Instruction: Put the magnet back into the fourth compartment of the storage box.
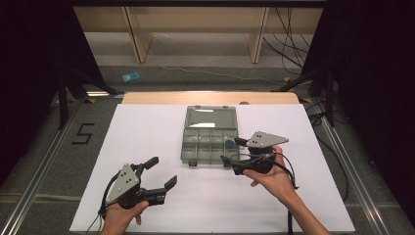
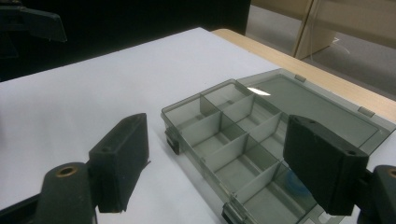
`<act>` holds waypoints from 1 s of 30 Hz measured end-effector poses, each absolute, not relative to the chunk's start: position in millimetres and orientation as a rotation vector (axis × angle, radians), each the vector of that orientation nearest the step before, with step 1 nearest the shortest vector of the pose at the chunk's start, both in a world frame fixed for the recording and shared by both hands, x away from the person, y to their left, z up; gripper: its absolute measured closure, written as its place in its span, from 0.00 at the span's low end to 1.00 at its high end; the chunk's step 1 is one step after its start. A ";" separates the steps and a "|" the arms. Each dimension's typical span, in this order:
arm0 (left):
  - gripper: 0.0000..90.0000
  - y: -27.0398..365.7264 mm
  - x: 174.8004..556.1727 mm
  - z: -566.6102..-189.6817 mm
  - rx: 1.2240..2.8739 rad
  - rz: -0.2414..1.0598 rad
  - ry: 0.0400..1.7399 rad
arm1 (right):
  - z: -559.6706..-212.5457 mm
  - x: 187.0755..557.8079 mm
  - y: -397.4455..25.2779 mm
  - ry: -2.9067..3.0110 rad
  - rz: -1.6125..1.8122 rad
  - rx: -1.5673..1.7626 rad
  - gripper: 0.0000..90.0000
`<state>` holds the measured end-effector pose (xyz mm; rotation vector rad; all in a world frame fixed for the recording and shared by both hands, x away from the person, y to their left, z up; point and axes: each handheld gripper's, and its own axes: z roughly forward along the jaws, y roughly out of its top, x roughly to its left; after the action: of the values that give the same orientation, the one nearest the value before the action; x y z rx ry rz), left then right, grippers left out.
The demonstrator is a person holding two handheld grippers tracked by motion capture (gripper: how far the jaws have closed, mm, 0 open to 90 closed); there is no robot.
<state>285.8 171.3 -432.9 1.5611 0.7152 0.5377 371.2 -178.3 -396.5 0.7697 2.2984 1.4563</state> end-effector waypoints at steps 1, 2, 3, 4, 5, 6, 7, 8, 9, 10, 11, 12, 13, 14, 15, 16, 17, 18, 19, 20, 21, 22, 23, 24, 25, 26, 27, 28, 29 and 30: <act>0.17 171.3 285.9 -432.9 1.561 0.537 0.715 | -395.9 370.4 -179.4 2.309 1.447 0.766 0.26; 0.17 170.9 286.5 -433.4 1.553 0.534 0.709 | -396.5 370.5 -179.9 2.283 1.449 0.753 0.26; 0.17 170.9 286.6 -433.4 1.553 0.534 0.708 | -396.7 369.0 -179.8 2.297 1.452 0.773 0.25; 0.17 170.9 286.6 -433.4 1.553 0.534 0.708 | -397.0 368.4 -180.3 2.297 1.456 0.777 0.24; 0.17 171.2 285.9 -433.0 1.561 0.537 0.715 | -397.9 367.8 -180.1 2.288 1.469 0.782 0.24; 0.17 171.2 285.9 -433.0 1.563 0.537 0.714 | -398.2 367.3 -180.8 2.279 1.467 0.779 0.24; 0.17 171.2 286.0 -432.9 1.565 0.537 0.712 | -398.3 366.8 -181.5 2.281 1.468 0.774 0.24; 0.17 171.2 286.0 -432.9 1.565 0.536 0.710 | -398.6 365.8 -182.0 2.279 1.470 0.782 0.24; 0.17 171.1 286.0 -432.9 1.565 0.535 0.711 | -399.5 366.0 -182.4 2.268 1.484 0.774 0.24; 0.17 171.1 286.0 -433.0 1.565 0.535 0.711 | -399.5 365.3 -183.7 2.269 1.471 0.776 0.24; 0.17 171.2 286.0 -432.9 1.566 0.536 0.710 | -399.9 364.2 -184.2 2.275 1.471 0.789 0.24; 0.17 171.3 286.0 -432.9 1.566 0.536 0.710 | -400.8 363.6 -184.4 2.262 1.478 0.793 0.24; 0.17 171.2 286.0 -432.9 1.566 0.536 0.710 | -400.9 362.9 -185.5 2.263 1.477 0.792 0.24; 0.17 171.1 286.0 -433.0 1.566 0.534 0.711 | -401.5 363.0 -185.8 2.264 1.488 0.787 0.24; 0.17 171.0 286.0 -433.0 1.566 0.533 0.711 | -401.2 362.1 -186.8 2.261 1.482 0.789 0.24; 0.17 170.9 285.9 -433.0 1.567 0.533 0.710 | -401.2 361.1 -187.2 2.268 1.487 0.796 0.24; 0.17 170.8 285.9 -433.0 1.568 0.533 0.709 | -401.2 360.6 -188.1 2.251 1.487 0.789 0.24; 0.17 170.6 285.9 -433.0 1.568 0.532 0.710 | -401.2 359.6 -188.3 2.254 1.489 0.793 0.24; 0.17 170.6 285.8 -433.0 1.568 0.530 0.709 | -401.4 358.4 -188.5 2.246 1.494 0.798 0.24; 0.17 170.5 285.8 -433.0 1.568 0.529 0.709 | -401.9 357.7 -188.5 2.238 1.500 0.794 0.24; 0.17 170.4 285.8 -433.0 1.567 0.527 0.709 | -401.6 356.3 -189.2 2.255 1.491 0.800 0.24; 0.17 170.3 285.7 -433.0 1.567 0.527 0.708 | -402.1 355.7 -189.5 2.251 1.491 0.792 0.23; 0.17 170.2 285.7 -433.0 1.567 0.526 0.707 | -402.5 354.4 -189.6 2.244 1.490 0.792 0.23; 0.17 170.2 285.7 -433.0 1.567 0.526 0.707 | -402.5 353.1 -189.9 2.243 1.487 0.793 0.23; 0.17 170.1 285.7 -433.0 1.566 0.526 0.707 | -402.9 351.8 -189.9 2.243 1.490 0.795 0.23; 0.17 170.2 285.7 -432.9 1.566 0.526 0.706 | -403.6 351.1 -189.8 2.230 1.504 0.788 0.23; 0.17 170.2 285.7 -432.9 1.565 0.526 0.707 | -403.4 349.7 -190.7 2.246 1.500 0.792 0.23; 0.17 170.3 285.7 -432.9 1.566 0.526 0.707 | -403.7 348.9 -191.0 2.240 1.502 0.788 0.22; 0.17 170.2 285.7 -432.9 1.565 0.525 0.707 | -404.2 348.1 -191.1 2.234 1.507 0.789 0.22; 0.17 170.1 285.6 -432.9 1.566 0.525 0.707 | -404.7 348.0 -191.4 2.221 1.508 0.780 0.22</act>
<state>285.6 170.1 -432.9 1.5657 0.7067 0.5254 348.0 -191.4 -404.7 0.7797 2.2210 1.5077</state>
